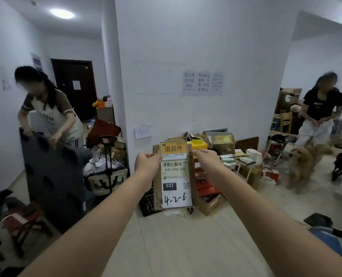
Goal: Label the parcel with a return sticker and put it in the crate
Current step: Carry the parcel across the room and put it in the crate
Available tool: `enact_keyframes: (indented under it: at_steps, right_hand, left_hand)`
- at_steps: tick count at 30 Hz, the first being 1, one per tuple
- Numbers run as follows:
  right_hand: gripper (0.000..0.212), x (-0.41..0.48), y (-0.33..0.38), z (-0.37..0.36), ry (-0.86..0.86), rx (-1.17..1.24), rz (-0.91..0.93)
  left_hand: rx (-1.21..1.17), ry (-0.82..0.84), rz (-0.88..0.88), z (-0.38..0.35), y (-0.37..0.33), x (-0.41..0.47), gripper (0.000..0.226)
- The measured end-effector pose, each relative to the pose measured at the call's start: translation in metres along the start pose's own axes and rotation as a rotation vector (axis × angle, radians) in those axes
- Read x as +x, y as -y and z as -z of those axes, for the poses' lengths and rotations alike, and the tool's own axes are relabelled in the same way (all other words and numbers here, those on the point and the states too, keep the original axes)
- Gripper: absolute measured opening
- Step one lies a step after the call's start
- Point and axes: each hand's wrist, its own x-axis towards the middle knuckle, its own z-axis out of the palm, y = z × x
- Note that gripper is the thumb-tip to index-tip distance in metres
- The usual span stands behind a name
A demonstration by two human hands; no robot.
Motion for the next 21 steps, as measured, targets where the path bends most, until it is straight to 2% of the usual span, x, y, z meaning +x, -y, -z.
enact_keyframes:
  at_steps: [5,8,12,16,21]
  right_hand:
    - [0.021,0.080,0.009,-0.027,-0.024,-0.017,0.013]
    - [0.030,0.133,0.017,-0.047,-0.007,-0.029,0.023]
    - [0.020,0.188,0.032,-0.067,0.013,0.032,0.026]
    - [0.022,0.234,0.037,-0.079,0.023,0.030,0.020]
    - [0.017,0.289,0.041,-0.087,0.006,0.024,0.002]
  left_hand:
    - [0.006,-0.004,0.004,-0.010,-0.002,0.082,0.025]
    - [-0.014,-0.003,0.000,-0.012,-0.011,0.135,0.022]
    - [0.001,-0.002,-0.021,-0.015,-0.024,0.201,0.025]
    - [0.000,0.017,-0.013,-0.021,-0.029,0.250,0.029]
    - [-0.003,0.018,0.017,-0.036,-0.024,0.304,0.021]
